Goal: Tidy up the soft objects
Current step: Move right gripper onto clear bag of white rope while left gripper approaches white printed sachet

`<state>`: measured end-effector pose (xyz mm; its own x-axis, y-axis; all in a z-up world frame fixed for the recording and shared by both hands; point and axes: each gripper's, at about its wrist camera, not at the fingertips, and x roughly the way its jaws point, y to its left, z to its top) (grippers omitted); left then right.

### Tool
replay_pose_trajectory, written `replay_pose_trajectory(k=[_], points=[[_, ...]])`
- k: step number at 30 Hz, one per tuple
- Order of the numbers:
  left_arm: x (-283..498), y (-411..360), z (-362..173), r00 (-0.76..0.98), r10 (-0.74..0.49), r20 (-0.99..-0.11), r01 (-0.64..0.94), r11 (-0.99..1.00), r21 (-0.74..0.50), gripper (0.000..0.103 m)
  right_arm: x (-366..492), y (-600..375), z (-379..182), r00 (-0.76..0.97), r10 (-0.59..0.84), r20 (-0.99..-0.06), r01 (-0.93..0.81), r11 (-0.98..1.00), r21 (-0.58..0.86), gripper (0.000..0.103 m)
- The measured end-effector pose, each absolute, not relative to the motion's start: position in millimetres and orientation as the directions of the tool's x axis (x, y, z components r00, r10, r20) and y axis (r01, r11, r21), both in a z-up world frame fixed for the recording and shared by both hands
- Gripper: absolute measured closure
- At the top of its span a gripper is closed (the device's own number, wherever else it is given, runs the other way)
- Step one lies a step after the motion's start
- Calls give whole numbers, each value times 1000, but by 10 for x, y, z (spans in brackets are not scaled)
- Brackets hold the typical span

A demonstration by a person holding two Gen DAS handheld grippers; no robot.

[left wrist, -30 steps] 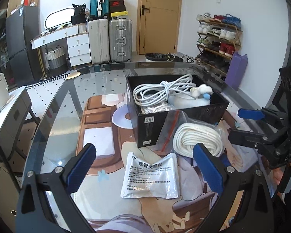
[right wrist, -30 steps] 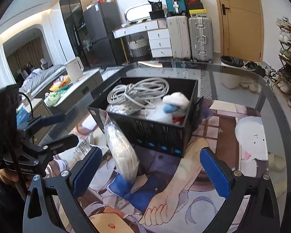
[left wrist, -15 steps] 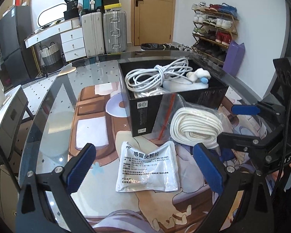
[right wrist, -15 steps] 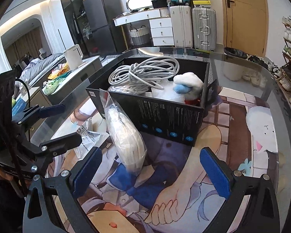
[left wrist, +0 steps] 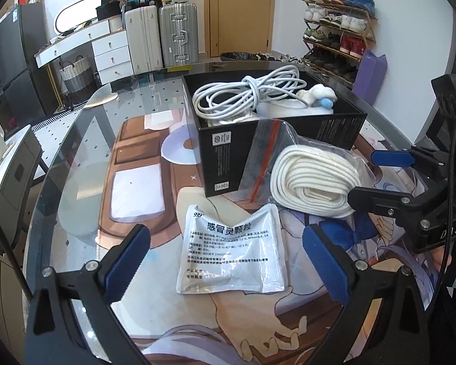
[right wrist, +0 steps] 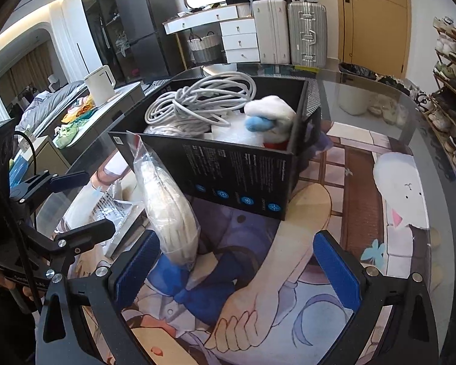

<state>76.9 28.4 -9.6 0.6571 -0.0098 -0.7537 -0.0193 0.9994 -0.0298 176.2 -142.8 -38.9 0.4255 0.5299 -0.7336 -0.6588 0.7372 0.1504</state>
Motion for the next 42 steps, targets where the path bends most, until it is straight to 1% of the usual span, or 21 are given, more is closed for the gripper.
replay_pose_trajectory(k=[4, 14, 20, 23, 30, 36, 42], points=[[779, 268, -135, 641, -7, -768, -22, 999, -28, 2, 1786, -1412, -418, 408, 541, -735, -659, 732, 173, 1], [813, 268, -254, 594, 5, -804, -36, 999, -20, 2, 1774, -1391, -417, 429, 517, -741, -654, 744, 141, 1], [822, 225, -259, 585, 17, -811, -36, 999, -6, 2, 1820, -1452, -424, 460, 460, -760, -621, 778, 95, 1], [829, 232, -264, 577, 16, -817, -36, 999, -6, 2, 1855, -1497, -418, 450, 474, -757, -613, 780, 124, 1], [819, 247, -273, 563, 25, -826, -22, 1000, 16, 2, 1785, -1397, -410, 399, 530, -749, -656, 735, 170, 1], [802, 283, -253, 561, 41, -827, -32, 999, 28, 2, 1652, -1181, -459, 364, 549, -752, -701, 694, 167, 1], [721, 416, -250, 555, 32, -831, -48, 999, 7, 2, 1600, -954, -510, 341, 545, -765, -723, 673, 157, 1]])
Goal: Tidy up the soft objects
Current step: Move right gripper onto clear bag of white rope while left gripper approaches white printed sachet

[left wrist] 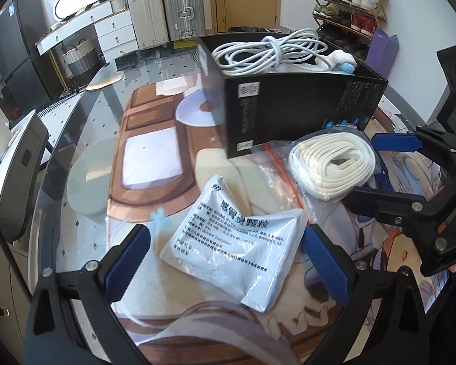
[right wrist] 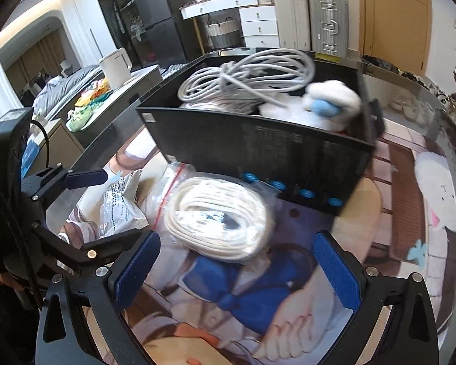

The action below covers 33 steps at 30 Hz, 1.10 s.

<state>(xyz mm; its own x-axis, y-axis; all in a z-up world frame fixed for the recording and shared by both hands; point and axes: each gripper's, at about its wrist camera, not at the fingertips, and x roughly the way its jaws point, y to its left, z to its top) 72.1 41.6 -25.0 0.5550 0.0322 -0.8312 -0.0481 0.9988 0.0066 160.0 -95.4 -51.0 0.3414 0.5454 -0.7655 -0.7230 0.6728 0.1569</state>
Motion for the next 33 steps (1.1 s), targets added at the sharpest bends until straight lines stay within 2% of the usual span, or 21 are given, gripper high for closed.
replay_pose_trajectory(k=[14, 21, 26, 29, 31, 33], points=[[662, 480, -287, 527, -6, -850, -3, 1000, -9, 2, 1608, -502, -578, 330, 501, -800, -739, 664, 111, 1], [648, 475, -295, 529, -10, -849, 5, 1000, -8, 2, 1579, -320, -641, 381, 433, -817, -737, 676, 15, 1], [640, 471, -295, 530, -12, -848, 10, 1000, -8, 2, 1587, -298, -649, 386, 435, -814, -733, 680, 15, 2], [637, 463, -290, 530, -15, -848, 16, 1000, -8, 2, 1577, -368, -632, 389, 446, -806, -742, 670, 12, 9], [633, 458, -289, 531, -16, -848, 17, 1000, -9, 2, 1534, -473, -614, 392, 451, -802, -748, 663, 7, 21], [633, 455, -289, 531, -17, -847, 18, 1000, -8, 2, 1512, -537, -611, 393, 459, -797, -754, 657, 7, 25]])
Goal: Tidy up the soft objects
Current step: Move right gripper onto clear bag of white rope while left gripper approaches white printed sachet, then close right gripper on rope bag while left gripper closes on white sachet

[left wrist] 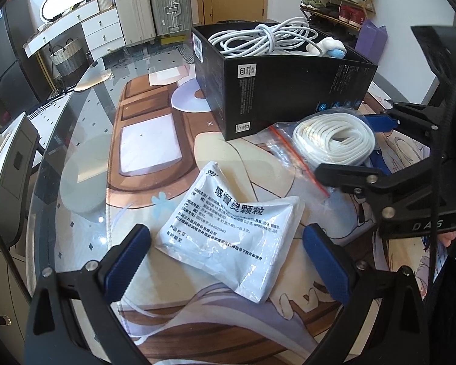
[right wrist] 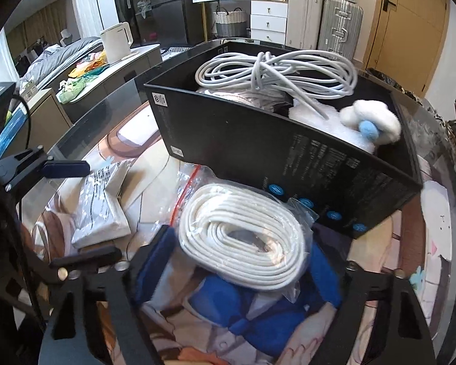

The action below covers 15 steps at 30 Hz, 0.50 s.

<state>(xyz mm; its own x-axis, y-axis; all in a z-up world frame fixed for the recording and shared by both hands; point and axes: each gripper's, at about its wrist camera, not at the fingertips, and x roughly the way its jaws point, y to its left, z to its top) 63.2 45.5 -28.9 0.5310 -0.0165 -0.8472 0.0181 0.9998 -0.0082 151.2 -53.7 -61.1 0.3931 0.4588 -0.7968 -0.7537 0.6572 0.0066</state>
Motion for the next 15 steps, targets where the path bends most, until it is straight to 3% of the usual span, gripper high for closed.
replay_pose_trajectory(k=[6, 15], points=[[633, 455, -286, 531, -17, -847, 19, 1000, -8, 2, 1425, -810, -613, 406, 466, -786, -754, 657, 0, 35], [628, 451, -270, 537, -27, -843, 32, 999, -12, 6, 1346, -1071, -646, 412, 480, -774, -746, 666, 16, 37]])
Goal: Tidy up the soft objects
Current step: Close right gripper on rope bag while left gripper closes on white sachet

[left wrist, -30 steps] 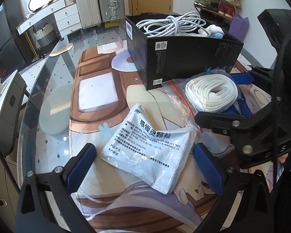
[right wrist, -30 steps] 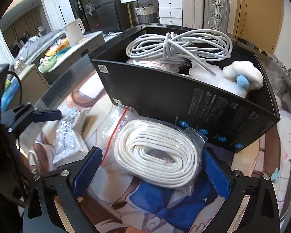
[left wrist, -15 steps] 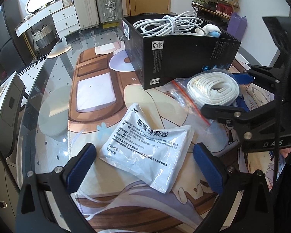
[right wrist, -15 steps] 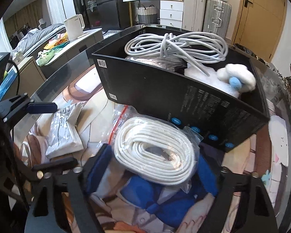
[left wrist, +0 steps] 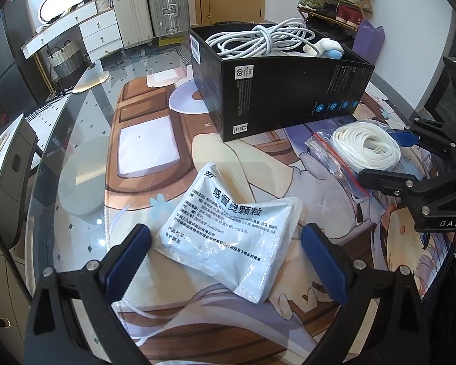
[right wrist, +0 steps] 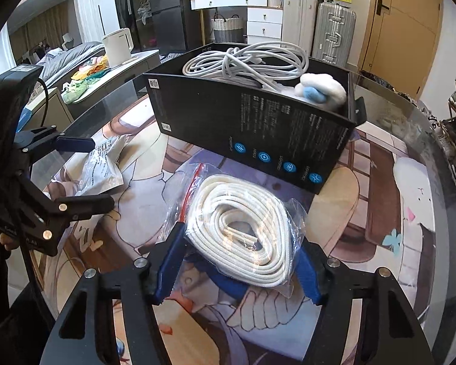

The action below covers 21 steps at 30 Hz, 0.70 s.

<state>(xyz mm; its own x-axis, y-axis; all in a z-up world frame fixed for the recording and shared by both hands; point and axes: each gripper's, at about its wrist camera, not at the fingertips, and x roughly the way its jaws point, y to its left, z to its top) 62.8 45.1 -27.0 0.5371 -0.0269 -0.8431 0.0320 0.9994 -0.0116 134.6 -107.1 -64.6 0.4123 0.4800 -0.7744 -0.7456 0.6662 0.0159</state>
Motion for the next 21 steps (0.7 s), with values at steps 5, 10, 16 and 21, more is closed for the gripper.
replay_pose_trajectory(k=[5, 10, 16, 21], points=[[614, 491, -241, 551, -24, -834, 24, 1000, -12, 20, 1345, -1138, -648, 415, 485, -770, -746, 666, 17, 37], [615, 553, -209, 571, -28, -821, 12, 1000, -25, 36, 1333, -1179, -643, 414, 493, -765, -752, 659, 18, 37], [611, 572, -179, 590, -36, -807, 12, 999, -36, 38, 1333, -1199, -638, 414, 496, -763, -755, 656, 16, 37], [579, 563, -98, 615, -40, -788, 11, 999, -42, 38, 1316, -1226, -618, 413, 507, -757, -759, 651, 21, 37]])
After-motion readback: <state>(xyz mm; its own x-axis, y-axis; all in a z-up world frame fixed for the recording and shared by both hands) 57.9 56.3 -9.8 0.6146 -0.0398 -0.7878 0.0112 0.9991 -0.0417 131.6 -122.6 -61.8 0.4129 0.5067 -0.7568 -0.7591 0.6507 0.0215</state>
